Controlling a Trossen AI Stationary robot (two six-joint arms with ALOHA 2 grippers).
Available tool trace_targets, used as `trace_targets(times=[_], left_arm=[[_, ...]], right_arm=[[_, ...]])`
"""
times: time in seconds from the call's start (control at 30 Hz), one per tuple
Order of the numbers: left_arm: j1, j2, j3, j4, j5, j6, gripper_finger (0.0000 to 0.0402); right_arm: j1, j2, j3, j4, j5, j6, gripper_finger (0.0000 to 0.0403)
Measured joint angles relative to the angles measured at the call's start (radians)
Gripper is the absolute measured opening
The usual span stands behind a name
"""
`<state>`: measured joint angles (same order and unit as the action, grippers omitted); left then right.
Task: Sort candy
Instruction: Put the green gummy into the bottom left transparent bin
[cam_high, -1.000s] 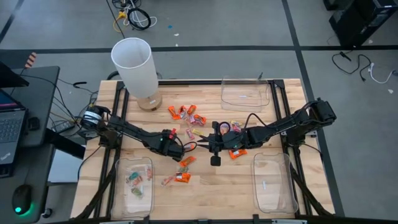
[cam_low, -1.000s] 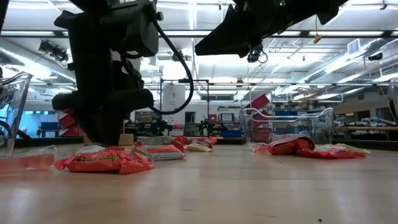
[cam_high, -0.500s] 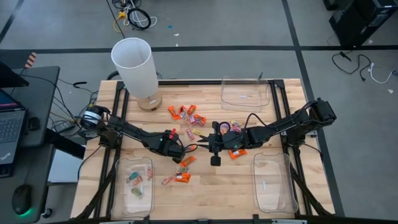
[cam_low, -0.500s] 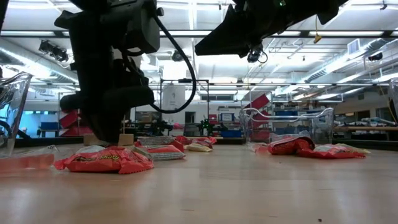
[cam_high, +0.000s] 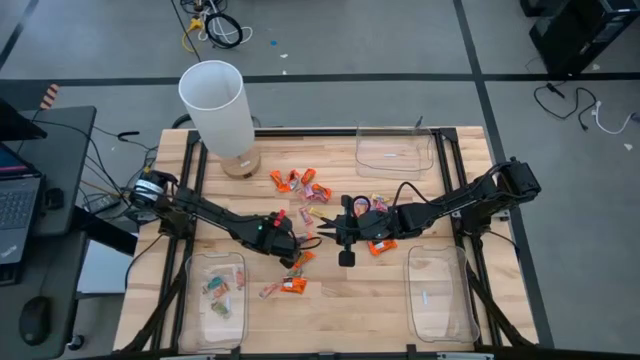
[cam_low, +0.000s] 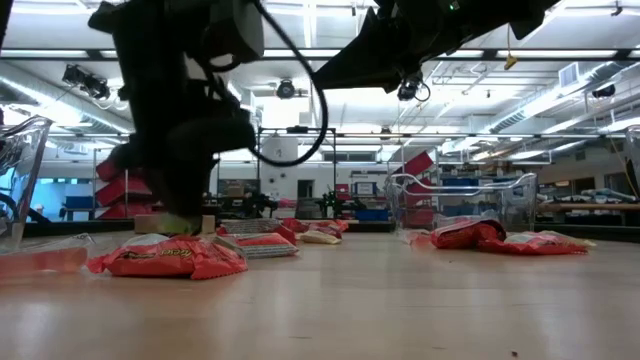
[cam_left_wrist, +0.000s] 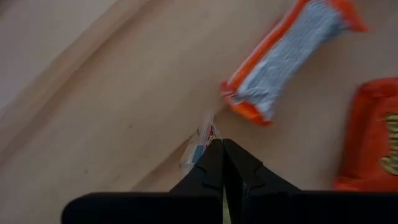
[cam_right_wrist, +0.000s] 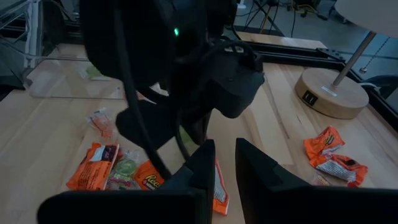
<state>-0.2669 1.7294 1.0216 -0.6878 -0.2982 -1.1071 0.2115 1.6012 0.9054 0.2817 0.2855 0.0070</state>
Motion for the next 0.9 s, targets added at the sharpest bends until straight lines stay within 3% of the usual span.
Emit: trace_targets(times=[0.33, 0.63, 0.9], left_arm=[[-0.044, 0.0, 0.155, -0.207, -0.017, 0.19, 0.0], [-0.152, -0.001, 0.382, -0.483, -0.004, 0.373, 0.0], [-0.252, -0.002, 0.565, -0.714, -0.021, 0.394, 0.0]], right_arm=[[-0.019, 0.0, 0.0, -0.004, 0.0, -0.002, 0.005], [-0.03, 0.0, 0.0, -0.006, 0.0, 0.027, 0.0051], [-0.029, 0.0, 0.0, -0.007, 0.0, 0.06, 0.0052]])
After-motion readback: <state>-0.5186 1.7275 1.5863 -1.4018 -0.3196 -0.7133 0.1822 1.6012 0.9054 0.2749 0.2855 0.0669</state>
